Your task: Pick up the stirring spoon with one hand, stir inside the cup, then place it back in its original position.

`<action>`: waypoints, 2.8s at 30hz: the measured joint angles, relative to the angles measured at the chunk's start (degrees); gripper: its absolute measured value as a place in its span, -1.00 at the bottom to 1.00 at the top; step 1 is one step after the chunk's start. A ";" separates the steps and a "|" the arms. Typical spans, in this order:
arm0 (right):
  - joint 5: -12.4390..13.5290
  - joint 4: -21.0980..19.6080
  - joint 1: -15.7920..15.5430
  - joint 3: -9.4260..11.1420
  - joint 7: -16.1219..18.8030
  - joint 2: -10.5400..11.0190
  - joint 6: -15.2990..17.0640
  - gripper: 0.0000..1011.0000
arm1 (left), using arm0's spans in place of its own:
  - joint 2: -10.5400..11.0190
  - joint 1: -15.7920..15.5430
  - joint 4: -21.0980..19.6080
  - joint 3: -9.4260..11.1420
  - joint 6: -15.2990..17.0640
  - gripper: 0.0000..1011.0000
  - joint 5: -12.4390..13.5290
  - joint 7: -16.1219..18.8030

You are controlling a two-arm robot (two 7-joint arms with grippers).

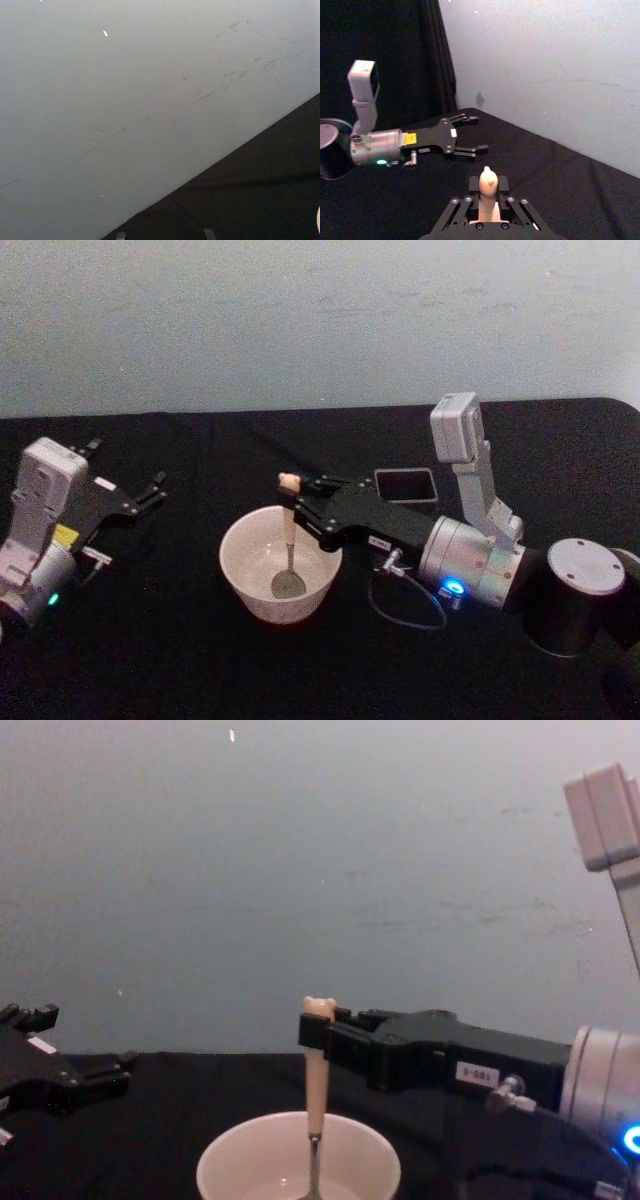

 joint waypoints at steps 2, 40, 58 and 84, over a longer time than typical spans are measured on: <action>0.07 -0.15 0.01 -0.28 0.11 -0.02 0.00 -0.58 | 0.00 0.00 0.00 0.00 0.00 0.98 0.00 0.00; -2.24 8.91 5.98 -0.14 -2.35 -4.09 -0.91 -0.58 | 0.00 0.00 0.00 0.00 0.00 0.98 0.00 0.00; 0.29 0.69 0.94 -1.05 -0.17 -0.46 0.52 -0.58 | 0.00 0.00 0.00 0.00 0.00 0.98 0.00 0.00; -1.24 10.41 6.96 -1.62 -2.39 -5.81 -0.64 -0.58 | 0.00 0.00 0.00 0.00 0.00 0.98 0.00 0.00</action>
